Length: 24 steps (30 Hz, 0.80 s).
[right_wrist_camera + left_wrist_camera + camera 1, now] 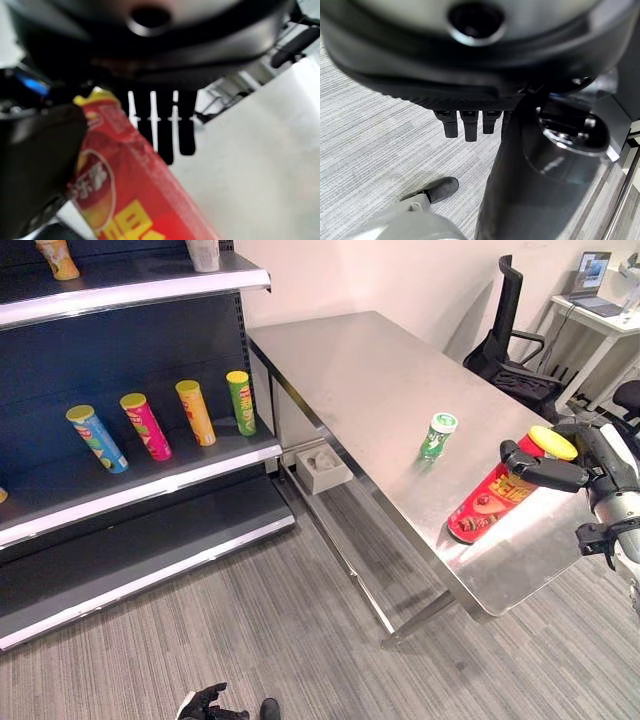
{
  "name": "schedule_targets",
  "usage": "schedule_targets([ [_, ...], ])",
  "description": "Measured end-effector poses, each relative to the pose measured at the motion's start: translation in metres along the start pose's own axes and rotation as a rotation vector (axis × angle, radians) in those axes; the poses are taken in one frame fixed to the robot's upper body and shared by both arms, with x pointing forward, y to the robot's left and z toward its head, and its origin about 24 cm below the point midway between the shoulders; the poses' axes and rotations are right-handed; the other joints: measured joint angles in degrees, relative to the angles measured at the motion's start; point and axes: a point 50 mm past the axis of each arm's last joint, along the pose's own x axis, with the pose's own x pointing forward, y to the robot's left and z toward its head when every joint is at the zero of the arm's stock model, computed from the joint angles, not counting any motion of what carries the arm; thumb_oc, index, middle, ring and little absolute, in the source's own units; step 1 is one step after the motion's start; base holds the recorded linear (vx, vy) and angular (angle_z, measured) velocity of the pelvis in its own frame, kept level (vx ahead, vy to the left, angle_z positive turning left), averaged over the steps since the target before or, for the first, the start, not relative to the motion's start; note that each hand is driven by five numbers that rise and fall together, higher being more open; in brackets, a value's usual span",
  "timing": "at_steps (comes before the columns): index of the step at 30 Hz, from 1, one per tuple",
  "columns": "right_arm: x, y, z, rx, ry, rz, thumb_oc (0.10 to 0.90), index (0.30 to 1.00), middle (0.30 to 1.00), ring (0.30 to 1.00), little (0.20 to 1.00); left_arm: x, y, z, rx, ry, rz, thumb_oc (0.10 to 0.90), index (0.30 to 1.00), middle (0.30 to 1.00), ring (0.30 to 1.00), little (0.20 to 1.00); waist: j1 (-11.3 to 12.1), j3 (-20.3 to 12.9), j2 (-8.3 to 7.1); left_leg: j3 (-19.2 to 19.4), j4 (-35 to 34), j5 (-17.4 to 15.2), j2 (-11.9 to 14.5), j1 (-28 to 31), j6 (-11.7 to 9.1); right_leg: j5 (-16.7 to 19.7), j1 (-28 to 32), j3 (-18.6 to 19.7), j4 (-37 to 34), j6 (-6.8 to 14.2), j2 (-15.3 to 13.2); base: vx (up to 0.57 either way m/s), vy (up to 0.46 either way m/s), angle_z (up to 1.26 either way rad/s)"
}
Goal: Put the goods on the table back onto the shelves and tidy them up.
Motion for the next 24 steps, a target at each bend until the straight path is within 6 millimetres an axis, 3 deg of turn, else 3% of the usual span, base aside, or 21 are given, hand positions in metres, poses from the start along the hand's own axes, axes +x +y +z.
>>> schedule_targets([
  [6,0.001,-0.002,0.038,0.011,-0.176,-0.028,0.400,0.300,0.300,0.300,0.300,-0.004,0.006,-0.007,-0.014,0.003,0.018,0.800,0.900,0.900,0.900,0.900,0.2,-0.1,0.18,-1.7,0.2,0.7,1.2,-0.5,-1.0,-0.5,0.4,-1.2,0.0,-0.8,1.4,-0.01,-0.125,0.13],
  [9,0.001,-0.005,0.048,0.021,-0.233,-0.049,0.400,0.300,0.300,0.300,0.300,-0.005,0.010,-0.008,-0.033,0.003,0.026,0.800,0.900,0.900,0.900,0.900,2.3,0.0,0.12,-3.0,0.2,1.6,3.1,-1.5,-2.3,-1.0,0.2,-1.7,0.0,-2.0,3.8,-0.08,-0.142,0.18],
  [12,0.004,-0.008,0.054,0.030,-0.258,-0.072,0.400,0.300,0.300,0.300,0.300,-0.005,0.011,-0.003,-0.046,-0.017,0.026,0.800,0.900,0.900,0.900,0.900,3.6,0.8,0.70,-5.1,1.2,2.8,3.9,-3.8,-3.3,-1.3,0.0,-3.3,0.1,-3.0,5.9,-0.14,-0.070,0.37],
  [14,0.008,-0.019,0.066,0.025,-0.298,-0.112,0.400,0.300,0.300,0.300,0.300,-0.002,0.011,0.013,-0.063,-0.069,0.024,0.800,0.900,0.900,0.900,0.900,3.0,2.6,1.57,-7.9,2.6,3.8,4.6,-7.3,-5.1,-1.5,-0.7,-6.7,0.0,-4.0,6.5,-0.02,0.048,0.80],
  [15,0.009,-0.023,0.070,0.014,-0.311,-0.125,0.400,0.300,0.300,0.300,0.300,0.000,0.010,0.019,-0.067,-0.080,0.022,0.800,0.900,0.900,0.900,0.900,3.4,3.4,2.09,-7.3,2.3,2.7,5.7,-7.3,-4.4,-1.2,-0.7,-8.4,0.1,-4.8,6.8,0.00,0.089,0.62],
  [16,0.009,-0.022,0.070,0.019,-0.312,-0.127,0.400,0.300,0.300,0.300,0.300,0.000,0.011,0.020,-0.066,-0.081,0.023,0.800,0.900,0.900,0.900,0.900,4.3,3.9,1.30,-5.4,2.6,1.8,6.2,-7.5,-3.4,-1.2,-0.7,-9.2,0.1,-5.0,6.3,-0.02,0.158,0.35],
  [17,0.009,-0.021,0.069,0.029,-0.312,-0.129,0.400,0.300,0.300,0.300,0.300,0.000,0.013,0.018,-0.064,-0.075,0.030,0.800,0.900,0.900,0.900,0.900,5.1,4.3,0.73,-3.7,3.2,1.9,7.2,-7.4,-3.8,-1.2,-0.6,-9.9,0.0,-5.2,5.7,-0.04,0.153,0.33],
  [20,0.008,-0.024,0.071,0.032,-0.326,-0.150,0.400,0.300,0.300,0.300,0.300,0.001,0.025,0.021,-0.042,-0.081,0.060,0.800,0.900,0.900,0.900,0.900,4.7,4.8,0.75,-1.8,3.1,2.4,13.0,-8.3,-6.5,-1.1,-0.7,-12.6,0.1,-4.9,5.0,0.06,0.254,0.52],
  [21,0.008,-0.025,0.071,0.033,-0.324,-0.164,0.400,0.300,0.300,0.300,0.300,0.001,0.032,0.025,-0.029,-0.088,0.076,0.800,0.900,0.900,0.900,0.900,4.2,5.1,1.27,2.1,2.3,3.0,16.1,-8.2,-7.4,-0.7,-0.6,-13.8,0.1,-4.0,4.4,0.04,0.359,0.56],
  [22,0.008,-0.025,0.071,0.033,-0.324,-0.165,0.400,0.300,0.300,0.300,0.300,0.001,0.033,0.026,-0.027,-0.086,0.082,0.800,0.900,0.900,0.900,0.900,3.8,5.0,1.78,4.3,1.0,3.0,17.5,-7.8,-7.5,-0.2,-0.5,-14.3,0.1,-3.2,3.6,0.07,0.425,0.63],
  [24,0.005,-0.031,0.069,0.026,-0.317,-0.190,0.400,0.300,0.300,0.300,0.300,0.003,0.024,0.031,-0.014,-0.098,0.053,0.800,0.900,0.900,0.900,0.900,2.8,4.8,3.58,7.5,0.1,3.6,16.7,-7.6,-7.9,1.1,0.3,-16.1,0.1,-1.0,0.9,0.16,0.370,0.60],
])
